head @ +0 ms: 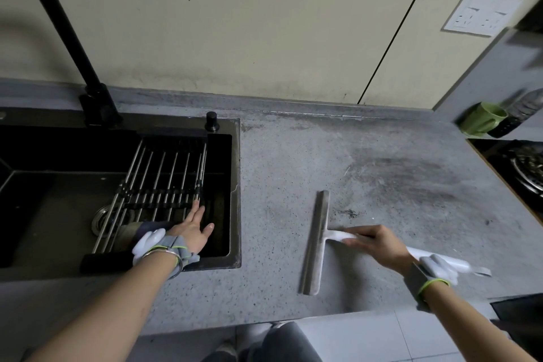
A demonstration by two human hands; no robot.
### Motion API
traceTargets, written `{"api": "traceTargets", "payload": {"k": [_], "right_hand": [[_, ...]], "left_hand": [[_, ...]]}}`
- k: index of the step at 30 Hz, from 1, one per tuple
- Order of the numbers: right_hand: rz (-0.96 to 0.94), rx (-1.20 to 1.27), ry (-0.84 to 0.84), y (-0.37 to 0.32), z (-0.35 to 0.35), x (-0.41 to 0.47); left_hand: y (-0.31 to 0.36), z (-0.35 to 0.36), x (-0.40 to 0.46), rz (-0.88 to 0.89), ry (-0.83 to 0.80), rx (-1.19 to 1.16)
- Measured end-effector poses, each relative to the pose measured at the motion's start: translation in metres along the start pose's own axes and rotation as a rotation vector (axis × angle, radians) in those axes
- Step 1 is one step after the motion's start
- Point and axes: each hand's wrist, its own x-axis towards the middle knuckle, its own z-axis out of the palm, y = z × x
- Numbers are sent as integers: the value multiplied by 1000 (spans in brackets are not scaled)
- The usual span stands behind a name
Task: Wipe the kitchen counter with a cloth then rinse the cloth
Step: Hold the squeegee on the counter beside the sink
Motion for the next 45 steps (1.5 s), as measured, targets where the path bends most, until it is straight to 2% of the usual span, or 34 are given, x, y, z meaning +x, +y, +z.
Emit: {"api": "traceTargets", "payload": {"k": [13, 23, 27, 31, 40, 45], "right_hand": [[-57, -57, -90, -36, 32, 20], [-138, -26, -241, -83, 80, 35], [-195, -63, -224, -96, 92, 36], [-151, 28, -201, -86, 77, 33], [-24, 29, -16, -18, 9, 14], [-11, -16, -41, -3, 1, 13]], "left_hand": [[0, -1, -1, 5, 5, 21], [1, 2, 0, -10, 10, 25], [0, 3, 2, -9, -3, 4], [-2, 3, 3, -3, -3, 4], [-2, 1, 3, 10, -9, -5], [0, 1, 0, 0, 2, -11]]}}
